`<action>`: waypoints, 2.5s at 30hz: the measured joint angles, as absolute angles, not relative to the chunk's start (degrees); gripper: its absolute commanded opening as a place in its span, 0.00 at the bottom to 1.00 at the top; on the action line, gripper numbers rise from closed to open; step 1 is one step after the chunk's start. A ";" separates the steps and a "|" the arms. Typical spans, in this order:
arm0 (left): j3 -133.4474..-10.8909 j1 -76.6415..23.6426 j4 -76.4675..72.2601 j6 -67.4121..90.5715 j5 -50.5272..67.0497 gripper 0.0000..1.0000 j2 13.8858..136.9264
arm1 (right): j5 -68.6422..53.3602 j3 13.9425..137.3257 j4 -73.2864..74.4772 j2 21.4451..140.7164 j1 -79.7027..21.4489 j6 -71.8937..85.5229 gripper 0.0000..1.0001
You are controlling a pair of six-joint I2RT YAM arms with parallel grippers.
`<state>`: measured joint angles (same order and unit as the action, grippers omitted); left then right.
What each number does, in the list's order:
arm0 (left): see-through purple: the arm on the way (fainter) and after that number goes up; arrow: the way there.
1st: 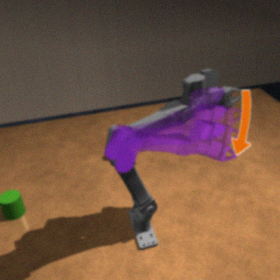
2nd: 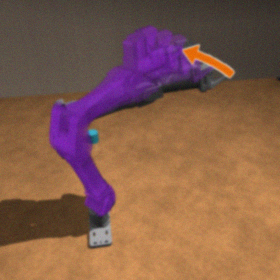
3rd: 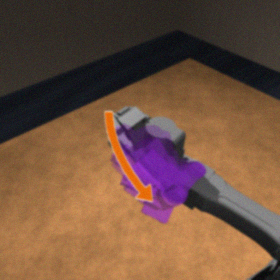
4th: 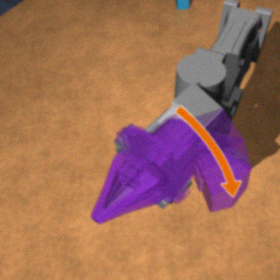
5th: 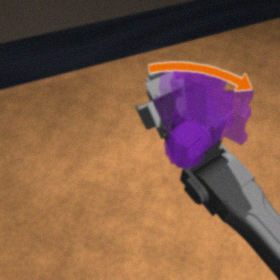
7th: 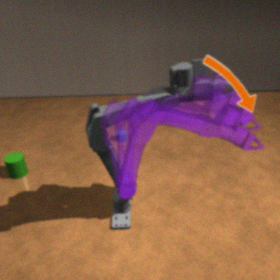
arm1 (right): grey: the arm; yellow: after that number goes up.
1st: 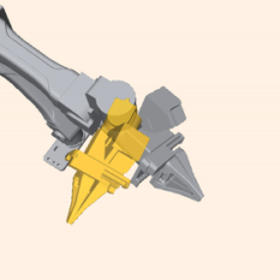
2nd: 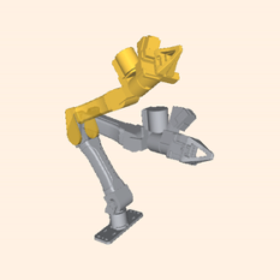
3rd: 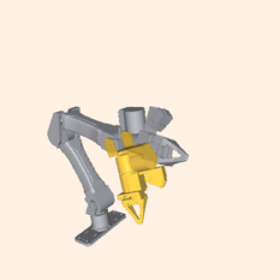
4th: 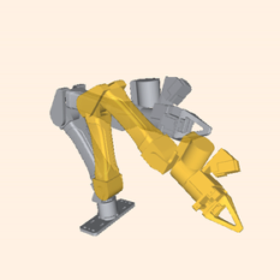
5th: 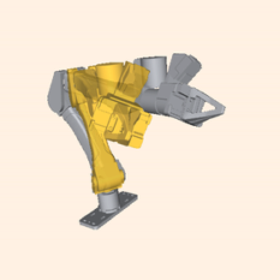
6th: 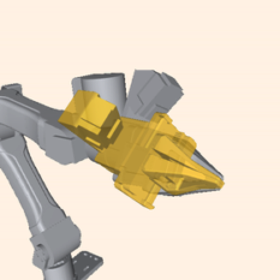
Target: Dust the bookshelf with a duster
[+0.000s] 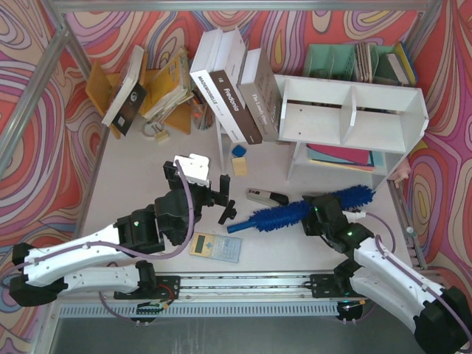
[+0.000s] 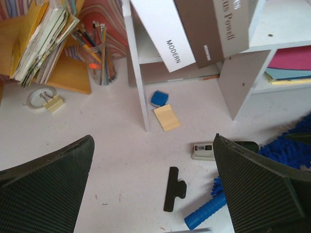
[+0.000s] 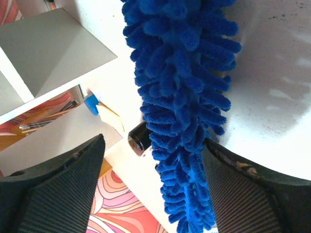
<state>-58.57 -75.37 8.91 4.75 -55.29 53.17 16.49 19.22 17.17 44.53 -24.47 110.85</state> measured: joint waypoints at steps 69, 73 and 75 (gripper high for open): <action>-20.08 -4.86 -54.17 2.85 -24.58 0.98 88.33 | 10.79 14.17 -71.92 92.29 -5.54 -1.74 0.99; -20.14 -4.82 -53.80 3.25 -24.36 0.98 88.33 | 9.08 13.91 -74.52 96.47 -5.54 -2.17 0.99; -20.16 -4.82 -53.69 3.29 -24.32 0.98 88.33 | 8.97 14.92 -74.24 96.53 -5.54 -2.15 0.99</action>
<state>-20.16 -4.82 -53.69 3.29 -24.32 88.33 8.97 14.92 -74.24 96.53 -5.54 -2.15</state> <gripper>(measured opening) 0.984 0.987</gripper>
